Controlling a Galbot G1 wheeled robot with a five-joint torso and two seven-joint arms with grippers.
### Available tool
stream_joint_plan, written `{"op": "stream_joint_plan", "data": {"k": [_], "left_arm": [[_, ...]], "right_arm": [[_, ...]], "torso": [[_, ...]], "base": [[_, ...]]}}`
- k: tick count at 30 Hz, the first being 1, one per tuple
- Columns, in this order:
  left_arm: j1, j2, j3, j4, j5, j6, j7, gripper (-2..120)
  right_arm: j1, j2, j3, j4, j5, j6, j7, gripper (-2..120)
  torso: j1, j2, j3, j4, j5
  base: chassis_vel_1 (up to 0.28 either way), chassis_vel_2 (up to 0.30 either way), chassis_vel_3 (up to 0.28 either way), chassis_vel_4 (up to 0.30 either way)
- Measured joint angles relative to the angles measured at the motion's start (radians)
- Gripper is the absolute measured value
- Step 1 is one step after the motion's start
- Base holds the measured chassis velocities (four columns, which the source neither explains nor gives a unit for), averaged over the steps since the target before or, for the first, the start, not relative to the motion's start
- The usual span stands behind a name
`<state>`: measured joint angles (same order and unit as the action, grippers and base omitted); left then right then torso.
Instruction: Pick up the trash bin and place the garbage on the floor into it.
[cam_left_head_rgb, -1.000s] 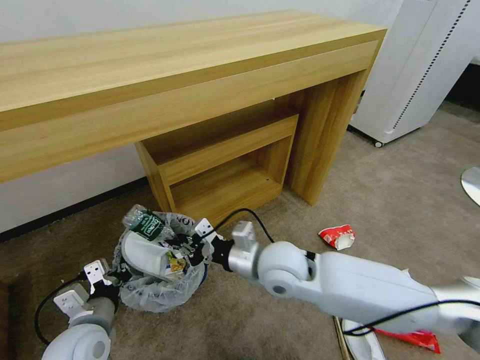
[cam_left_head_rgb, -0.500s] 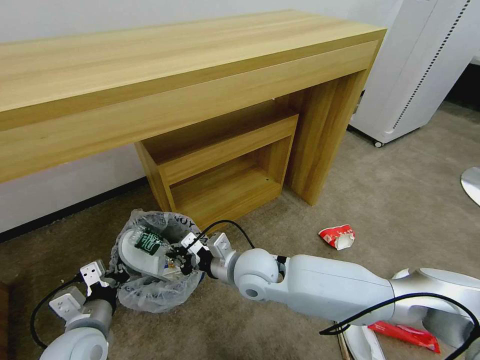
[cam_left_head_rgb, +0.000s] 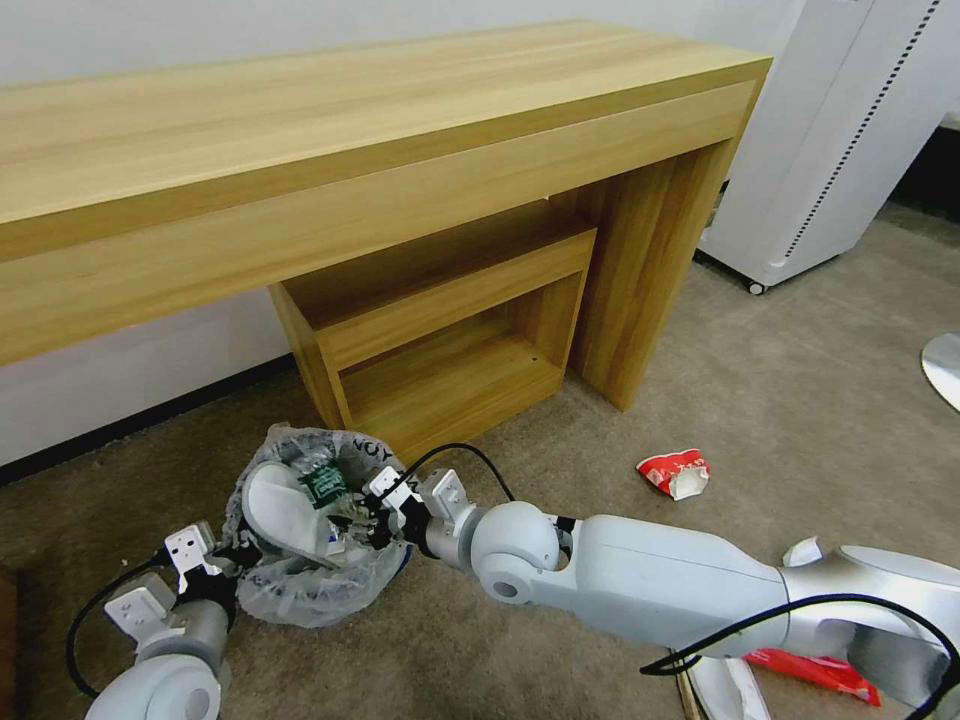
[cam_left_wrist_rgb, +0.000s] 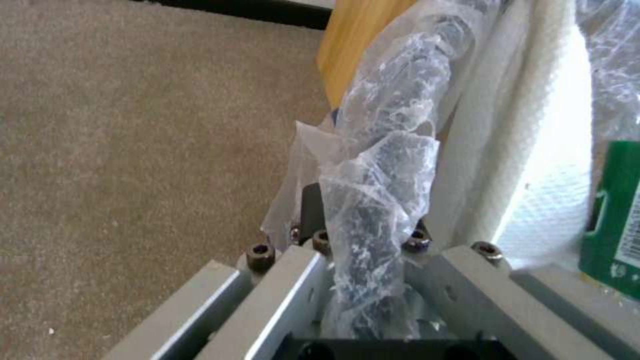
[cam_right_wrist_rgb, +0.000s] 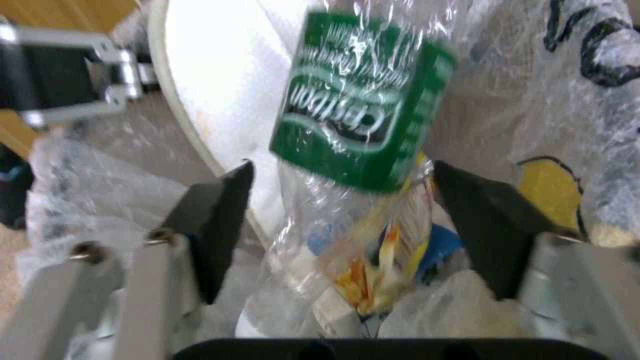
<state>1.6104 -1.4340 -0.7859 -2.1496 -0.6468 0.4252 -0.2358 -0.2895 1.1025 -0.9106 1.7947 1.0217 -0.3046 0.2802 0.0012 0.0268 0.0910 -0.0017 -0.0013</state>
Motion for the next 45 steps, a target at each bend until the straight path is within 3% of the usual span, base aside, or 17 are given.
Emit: {"op": "stream_joint_plan", "data": {"k": [7,22,25,26,32,34,37,38,41,42,45], "left_arm": [[0.001,0.006,-0.007,0.002,-0.002,0.000,-0.003,1],[0.015,0.014,-0.020,-0.001,-0.007,0.014,-0.005,1],[0.021,0.016,-0.026,-0.013,-0.011,0.015,-0.004,1],[0.021,0.016,-0.026,-0.013,-0.011,0.015,-0.004,1],[0.041,0.009,-0.039,-0.034,-0.005,0.015,0.000,1],[0.043,0.009,-0.039,-0.036,-0.003,0.015,0.001,1],[0.045,0.011,-0.038,-0.038,-0.001,0.014,0.002,1],[0.045,0.011,-0.038,-0.038,-0.001,0.014,0.002,1],[0.044,0.015,-0.032,-0.038,0.000,0.013,0.004,1],[0.044,0.015,-0.032,-0.038,0.000,0.013,0.004,1],[0.042,0.021,-0.030,-0.038,0.001,0.013,0.004,1]], "right_arm": [[-0.027,-0.026,0.069,0.056,0.004,0.048,-0.023,99],[-0.109,-0.083,0.229,0.143,0.022,0.140,-0.033,100],[-0.176,-0.081,0.371,0.141,0.028,0.199,-0.042,100],[-0.176,-0.081,0.371,0.141,0.028,0.199,-0.042,100],[-0.262,-0.063,0.677,0.149,0.035,0.248,-0.066,100],[-0.278,-0.064,0.722,0.157,0.031,0.251,-0.069,100],[-0.378,-0.082,0.914,0.204,-0.003,0.253,-0.078,100],[-0.378,-0.082,0.914,0.204,-0.003,0.253,-0.078,100],[-0.512,-0.091,1.077,0.235,-0.044,0.260,-0.094,100],[-0.512,-0.091,1.077,0.235,-0.044,0.260,-0.094,100],[-0.616,-0.085,1.202,0.253,-0.076,0.281,-0.116,100]], "torso": [[0.000,0.000,0.000,0.0000,0.0000],[0.000,0.000,0.000,0.0002,0.0000],[0.000,0.000,0.000,-0.0001,0.0002],[0.000,0.000,0.000,-0.0001,0.0002],[0.000,0.000,0.000,0.0001,0.0002],[0.000,0.000,0.000,0.0001,0.0002],[0.000,0.000,0.000,0.0000,0.0003],[0.000,0.000,0.000,0.0000,0.0003],[0.000,0.000,0.000,-0.0001,0.0004],[0.000,0.000,0.000,-0.0001,0.0004],[0.000,0.000,0.000,-0.0003,0.0002]], "base": [[0.000,0.000,0.000,0.000],[0.000,0.000,0.000,0.000],[0.000,0.000,0.000,0.000],[0.000,0.000,0.000,0.000],[0.000,0.000,0.000,0.000],[0.000,0.000,0.000,0.000],[0.000,0.000,0.000,0.000],[0.000,0.000,0.000,0.000],[0.000,0.000,0.000,0.000],[0.000,0.000,0.000,0.000],[0.000,0.000,0.000,0.000]]}}
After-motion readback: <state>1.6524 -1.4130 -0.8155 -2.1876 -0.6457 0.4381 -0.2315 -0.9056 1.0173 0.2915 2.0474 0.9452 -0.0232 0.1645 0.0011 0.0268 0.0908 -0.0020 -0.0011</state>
